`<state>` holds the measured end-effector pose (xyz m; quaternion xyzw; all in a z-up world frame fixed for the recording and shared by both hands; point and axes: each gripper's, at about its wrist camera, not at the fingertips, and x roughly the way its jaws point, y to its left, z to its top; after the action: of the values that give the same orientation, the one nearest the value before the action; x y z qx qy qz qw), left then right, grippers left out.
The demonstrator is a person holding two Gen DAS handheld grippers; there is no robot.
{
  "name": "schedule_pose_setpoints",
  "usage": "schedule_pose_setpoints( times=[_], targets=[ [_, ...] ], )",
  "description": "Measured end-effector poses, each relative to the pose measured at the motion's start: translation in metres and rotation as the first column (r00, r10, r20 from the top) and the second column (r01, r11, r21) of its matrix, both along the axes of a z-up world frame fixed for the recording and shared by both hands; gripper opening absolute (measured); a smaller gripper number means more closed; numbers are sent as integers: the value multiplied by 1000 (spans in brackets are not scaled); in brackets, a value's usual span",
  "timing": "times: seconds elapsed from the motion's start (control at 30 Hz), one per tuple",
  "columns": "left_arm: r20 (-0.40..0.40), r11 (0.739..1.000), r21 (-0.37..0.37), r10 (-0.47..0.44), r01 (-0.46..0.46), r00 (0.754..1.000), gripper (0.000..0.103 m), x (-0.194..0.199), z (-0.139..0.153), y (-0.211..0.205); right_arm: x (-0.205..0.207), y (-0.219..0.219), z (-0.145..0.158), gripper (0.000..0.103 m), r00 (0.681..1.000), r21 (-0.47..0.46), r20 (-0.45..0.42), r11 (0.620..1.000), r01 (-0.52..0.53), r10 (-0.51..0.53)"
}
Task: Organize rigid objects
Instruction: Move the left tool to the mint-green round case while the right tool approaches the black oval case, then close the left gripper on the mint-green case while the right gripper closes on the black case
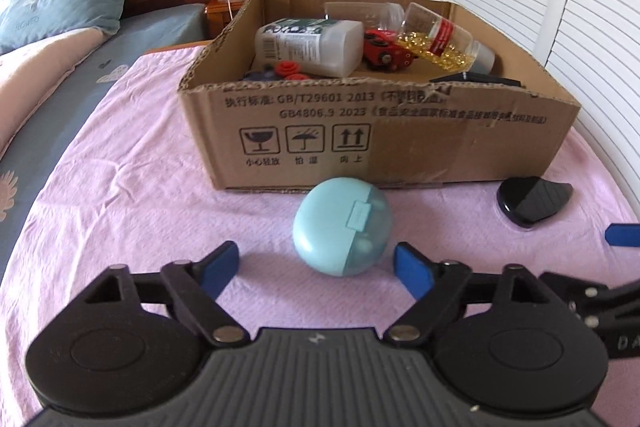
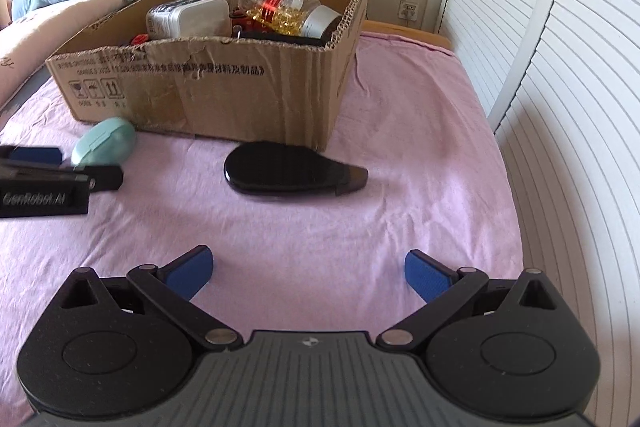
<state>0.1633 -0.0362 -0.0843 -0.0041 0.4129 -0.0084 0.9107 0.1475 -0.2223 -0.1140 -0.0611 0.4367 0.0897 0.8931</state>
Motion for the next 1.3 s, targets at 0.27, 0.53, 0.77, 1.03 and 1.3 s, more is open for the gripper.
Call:
schedule_pose_setpoints(
  times=[0.27, 0.53, 0.77, 1.03, 1.3],
  targets=[
    [-26, 1000, 2, 11, -11, 1000, 102, 0, -3, 4, 20, 7, -2, 103, 999, 7, 31, 1000, 9, -9],
    [-25, 1000, 1, 14, -14, 1000, 102, -1, -3, 4, 32, 16, -5, 103, 997, 14, 70, 1000, 16, -17],
    [-22, 1000, 2, 21, -21, 1000, 102, -1, -4, 3, 41, 26, -6, 103, 994, 14, 77, 997, 73, -73],
    [-16, 999, 6, 37, -37, 999, 102, 1, -3, 0, 37, 25, -4, 93, 988, 13, 96, 993, 117, -118],
    [40, 1000, 13, -25, 24, 999, 84, 8, 1, -5, 31, 23, -4, 93, 991, 14, 98, 996, 92, -93]
  ],
)
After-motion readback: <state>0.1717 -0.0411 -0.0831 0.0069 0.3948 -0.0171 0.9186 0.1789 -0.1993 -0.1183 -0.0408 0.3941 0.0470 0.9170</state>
